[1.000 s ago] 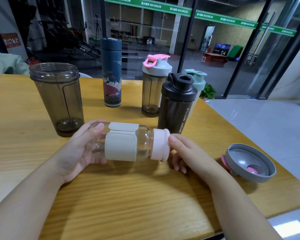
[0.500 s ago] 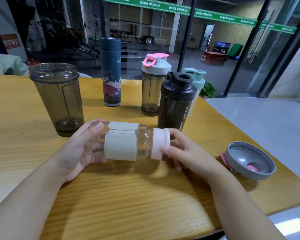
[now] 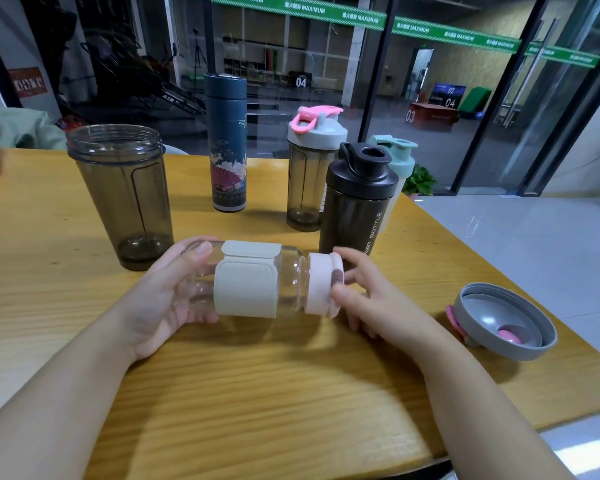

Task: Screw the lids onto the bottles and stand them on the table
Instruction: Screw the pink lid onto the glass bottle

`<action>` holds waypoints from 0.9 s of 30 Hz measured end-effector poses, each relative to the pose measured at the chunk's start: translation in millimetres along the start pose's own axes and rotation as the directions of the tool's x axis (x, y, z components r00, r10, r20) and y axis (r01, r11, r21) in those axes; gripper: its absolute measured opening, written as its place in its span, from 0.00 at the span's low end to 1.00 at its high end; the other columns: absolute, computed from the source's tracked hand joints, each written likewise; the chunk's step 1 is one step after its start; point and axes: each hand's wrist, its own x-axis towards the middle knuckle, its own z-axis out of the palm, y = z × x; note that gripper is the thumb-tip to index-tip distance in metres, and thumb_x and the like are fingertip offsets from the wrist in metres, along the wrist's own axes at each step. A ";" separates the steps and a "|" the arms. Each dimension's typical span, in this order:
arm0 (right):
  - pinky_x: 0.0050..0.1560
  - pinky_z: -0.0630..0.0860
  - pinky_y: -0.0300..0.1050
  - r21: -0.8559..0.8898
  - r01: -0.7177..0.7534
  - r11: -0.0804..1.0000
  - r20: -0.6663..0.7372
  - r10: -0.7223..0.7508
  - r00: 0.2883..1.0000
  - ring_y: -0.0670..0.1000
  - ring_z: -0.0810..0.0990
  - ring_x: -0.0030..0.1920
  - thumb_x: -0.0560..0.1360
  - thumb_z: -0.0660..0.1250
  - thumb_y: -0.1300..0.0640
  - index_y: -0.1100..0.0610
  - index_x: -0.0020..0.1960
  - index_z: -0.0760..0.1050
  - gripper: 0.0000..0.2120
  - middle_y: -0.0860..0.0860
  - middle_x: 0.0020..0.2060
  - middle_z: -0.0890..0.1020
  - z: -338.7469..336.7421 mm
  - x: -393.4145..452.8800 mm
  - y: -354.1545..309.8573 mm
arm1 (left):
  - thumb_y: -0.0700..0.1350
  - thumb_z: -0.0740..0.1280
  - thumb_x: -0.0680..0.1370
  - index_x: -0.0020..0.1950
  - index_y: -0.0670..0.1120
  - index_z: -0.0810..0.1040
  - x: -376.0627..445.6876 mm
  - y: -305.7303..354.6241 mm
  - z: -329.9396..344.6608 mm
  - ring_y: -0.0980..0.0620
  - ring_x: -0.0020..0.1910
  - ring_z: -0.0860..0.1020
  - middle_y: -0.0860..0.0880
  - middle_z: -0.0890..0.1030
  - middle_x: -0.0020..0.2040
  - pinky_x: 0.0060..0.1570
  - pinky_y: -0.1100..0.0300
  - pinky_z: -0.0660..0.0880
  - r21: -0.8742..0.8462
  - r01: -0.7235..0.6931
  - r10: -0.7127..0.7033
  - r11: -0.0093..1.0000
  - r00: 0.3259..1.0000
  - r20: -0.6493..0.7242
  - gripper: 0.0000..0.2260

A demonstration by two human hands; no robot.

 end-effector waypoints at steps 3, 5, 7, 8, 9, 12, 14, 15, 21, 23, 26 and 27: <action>0.45 0.78 0.40 -0.043 0.108 0.993 0.045 -0.106 0.993 0.48 0.77 0.41 0.64 0.77 0.48 0.33 0.70 0.55 0.43 0.41 0.61 0.70 -1.0 -0.4 5.1 | 0.66 0.78 0.50 0.54 0.54 0.79 -0.2 -0.2 -0.5 0.48 0.38 0.81 0.44 0.83 0.50 0.28 0.56 0.75 -0.004 -0.001 0.001 1.000 1.000 -0.007 0.36; 0.47 0.77 0.41 -0.057 0.158 0.986 0.053 -0.155 0.987 0.48 0.76 0.40 0.67 0.78 0.57 0.32 0.68 0.57 0.42 0.40 0.62 0.70 -0.5 -1.0 4.7 | 0.66 0.78 0.50 0.55 0.54 0.78 -0.2 -0.5 -0.7 0.48 0.38 0.82 0.44 0.83 0.50 0.28 0.56 0.75 -0.003 0.003 -0.003 1.000 1.000 -0.007 0.37; 0.46 0.76 0.42 -0.044 0.166 0.985 0.024 -0.165 0.986 0.47 0.74 0.38 0.66 0.78 0.57 0.32 0.65 0.61 0.38 0.39 0.59 0.73 -0.5 0.0 6.2 | 0.66 0.78 0.49 0.55 0.54 0.78 0.1 -0.5 -0.7 0.48 0.38 0.82 0.45 0.83 0.50 0.28 0.56 0.75 -0.001 0.002 -0.002 1.000 1.000 -0.011 0.37; 0.45 0.76 0.42 -0.044 0.156 0.987 0.007 -0.156 0.988 0.45 0.73 0.37 0.65 0.78 0.53 0.33 0.64 0.63 0.36 0.39 0.58 0.74 -0.4 0.7 7.4 | 0.66 0.78 0.49 0.55 0.54 0.78 0.3 -0.6 -0.7 0.48 0.38 0.82 0.45 0.83 0.49 0.28 0.56 0.75 0.001 0.001 -0.001 1.000 1.000 -0.012 0.37; 0.43 0.75 0.41 -0.044 0.138 0.989 -0.005 -0.138 0.990 0.43 0.73 0.36 0.64 0.77 0.48 0.34 0.63 0.64 0.34 0.39 0.56 0.76 0.3 0.2 6.3 | 0.66 0.78 0.49 0.55 0.54 0.78 0.2 -0.7 -0.7 0.48 0.38 0.82 0.45 0.83 0.49 0.28 0.55 0.75 0.004 0.001 -0.001 1.000 1.000 -0.013 0.37; 0.38 0.71 0.37 -0.006 0.058 0.998 -0.005 -0.058 0.998 0.39 0.77 0.39 0.63 0.71 0.39 0.39 0.60 0.70 0.27 0.44 0.50 0.82 2.3 0.7 6.0 | 0.66 0.78 0.49 0.55 0.54 0.78 0.3 -0.8 -0.4 0.48 0.39 0.82 0.45 0.83 0.48 0.28 0.55 0.75 0.015 0.000 0.000 1.000 1.000 -0.009 0.37; 0.36 0.70 0.35 -0.015 0.014 1.000 -0.007 -0.014 1.000 0.39 0.78 0.37 0.65 0.66 0.35 0.41 0.56 0.73 0.21 0.43 0.44 0.83 2.8 -0.6 2.9 | 0.66 0.78 0.49 0.55 0.54 0.78 0.1 -0.9 -0.1 0.48 0.39 0.82 0.45 0.82 0.49 0.28 0.56 0.75 0.017 0.001 -0.001 1.000 1.000 -0.005 0.37; 0.34 0.69 0.33 -0.032 -0.001 0.999 -0.016 0.000 1.000 0.38 0.76 0.33 0.67 0.64 0.35 0.43 0.52 0.75 0.19 0.41 0.38 0.83 2.8 -0.8 1.2 | 0.66 0.78 0.49 0.55 0.54 0.78 -0.1 -0.9 0.1 0.48 0.39 0.82 0.45 0.82 0.49 0.28 0.56 0.75 0.018 0.000 0.000 1.000 1.000 -0.003 0.37; 0.35 0.64 0.42 -0.159 -0.096 0.983 -0.086 0.084 0.993 0.40 0.68 0.24 0.69 0.53 0.28 0.55 0.34 0.69 0.29 0.50 0.29 0.72 2.1 0.1 -5.5 | 0.66 0.78 0.49 0.55 0.54 0.78 0.0 -1.1 0.9 0.48 0.38 0.82 0.44 0.82 0.51 0.29 0.55 0.76 0.029 -0.001 0.001 1.000 1.000 0.009 0.38; 0.35 0.64 0.42 -0.150 -0.118 0.982 -0.077 0.107 0.991 0.40 0.68 0.24 0.67 0.51 0.28 0.57 0.35 0.70 0.31 0.51 0.30 0.72 2.7 -0.6 -7.6 | 0.66 0.78 0.49 0.55 0.54 0.78 0.1 -1.3 1.0 0.48 0.38 0.82 0.44 0.82 0.51 0.29 0.55 0.76 0.028 -0.004 0.004 1.000 1.000 0.007 0.38; 0.34 0.66 0.36 -0.107 -0.066 0.992 -0.064 0.060 0.996 0.39 0.72 0.26 0.71 0.56 0.29 0.56 0.47 0.76 0.30 0.45 0.32 0.77 3.2 -0.8 -5.8 | 0.66 0.78 0.49 0.54 0.54 0.78 0.6 -1.8 0.4 0.49 0.38 0.82 0.45 0.82 0.49 0.28 0.55 0.75 0.016 -0.008 0.008 1.000 1.000 -0.004 0.37; 0.34 0.68 0.34 -0.067 -0.025 0.997 -0.052 0.022 0.998 0.40 0.75 0.29 0.70 0.59 0.32 0.50 0.53 0.76 0.24 0.41 0.37 0.79 3.7 -0.7 -3.8 | 0.66 0.78 0.49 0.54 0.54 0.78 0.9 -1.8 0.2 0.49 0.38 0.82 0.45 0.82 0.48 0.28 0.55 0.75 0.009 -0.007 0.008 1.000 1.000 -0.009 0.37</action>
